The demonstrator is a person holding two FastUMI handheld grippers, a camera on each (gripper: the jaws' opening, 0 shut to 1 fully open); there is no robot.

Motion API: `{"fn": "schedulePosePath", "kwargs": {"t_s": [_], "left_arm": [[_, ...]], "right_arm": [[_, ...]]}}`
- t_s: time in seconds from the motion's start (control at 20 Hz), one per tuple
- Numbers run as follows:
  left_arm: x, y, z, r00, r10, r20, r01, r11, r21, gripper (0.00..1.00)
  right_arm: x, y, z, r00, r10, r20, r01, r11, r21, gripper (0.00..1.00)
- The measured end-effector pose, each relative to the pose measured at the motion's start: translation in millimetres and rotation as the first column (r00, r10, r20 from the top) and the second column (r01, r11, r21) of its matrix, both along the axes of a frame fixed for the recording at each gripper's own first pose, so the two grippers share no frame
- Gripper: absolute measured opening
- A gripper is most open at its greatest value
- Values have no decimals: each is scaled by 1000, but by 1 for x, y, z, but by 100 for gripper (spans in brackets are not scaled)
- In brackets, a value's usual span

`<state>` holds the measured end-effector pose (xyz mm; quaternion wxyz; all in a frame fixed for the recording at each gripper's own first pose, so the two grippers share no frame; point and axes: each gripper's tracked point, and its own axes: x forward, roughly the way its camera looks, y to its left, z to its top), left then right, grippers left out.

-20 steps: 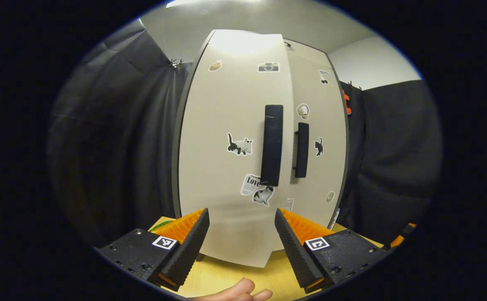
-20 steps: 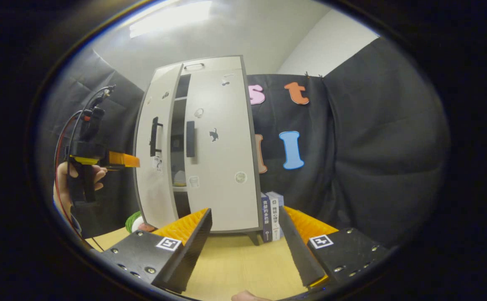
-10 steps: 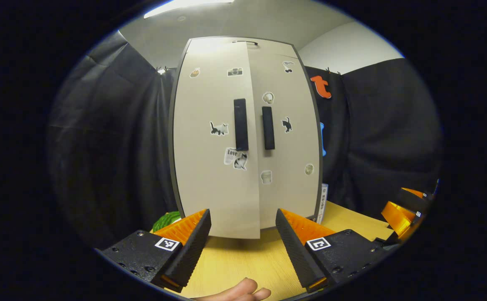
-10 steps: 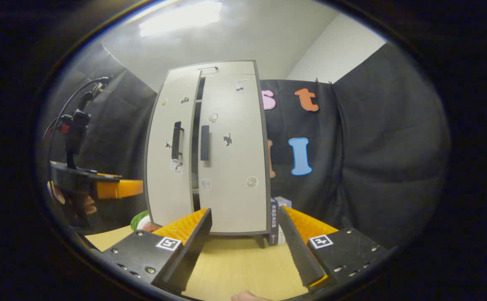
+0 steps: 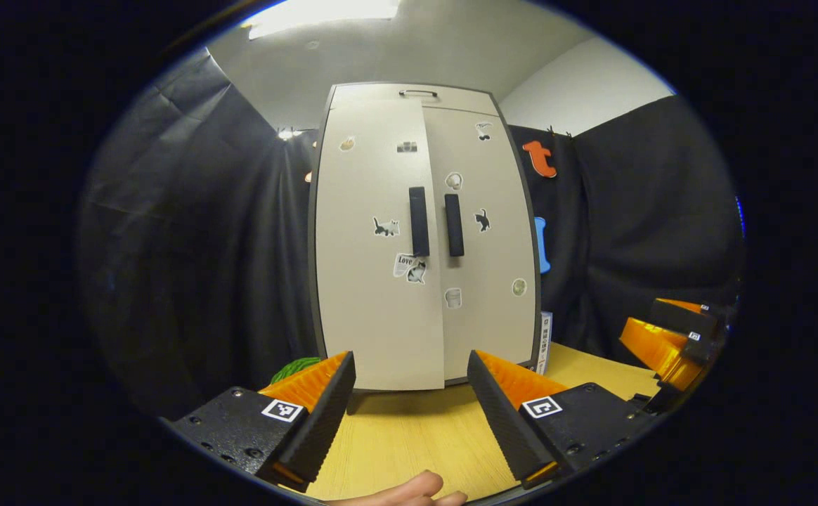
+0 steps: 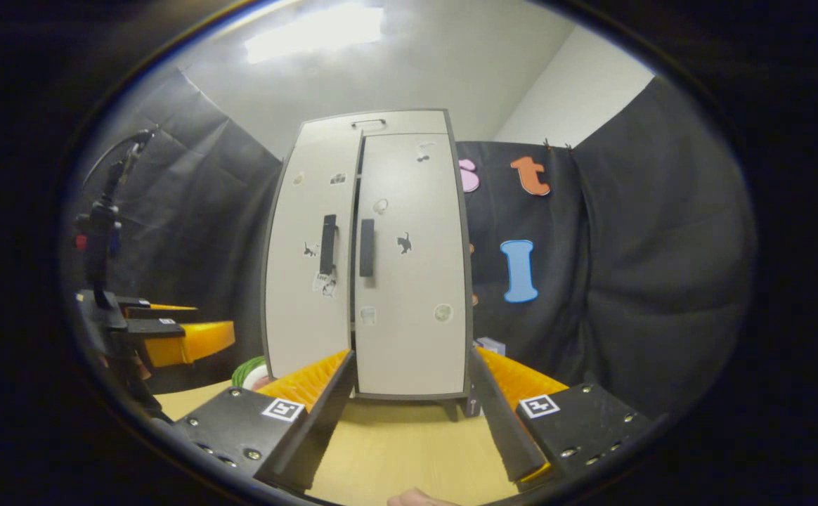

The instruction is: Grab one shoe with the right hand and put it into the shoe cabinet, grab the other shoe with the left hand and put it into the shoe cabinet; then close the right door with the right hand and the left door with the left hand.

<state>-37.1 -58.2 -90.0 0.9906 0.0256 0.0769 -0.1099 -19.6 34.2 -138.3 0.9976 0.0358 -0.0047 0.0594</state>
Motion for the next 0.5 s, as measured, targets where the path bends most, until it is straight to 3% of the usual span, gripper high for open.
{"fn": "schedulePosePath", "kwargs": {"t_s": [0.2,0.25,0.5], "left_arm": [[-10,-1,17,999,4,40,-3,1000,-22,97],[-12,0,16,999,8,35,-7,1000,-24,100],[-4,11,8,998,69,-6,-69,997,-35,97]], "right_arm": [[-2,2,2,1000,12,2,-12,1000,11,94],[-3,1,3,1000,14,7,-14,1000,18,94],[-1,-5,3,1000,5,9,-6,1000,31,96]]}}
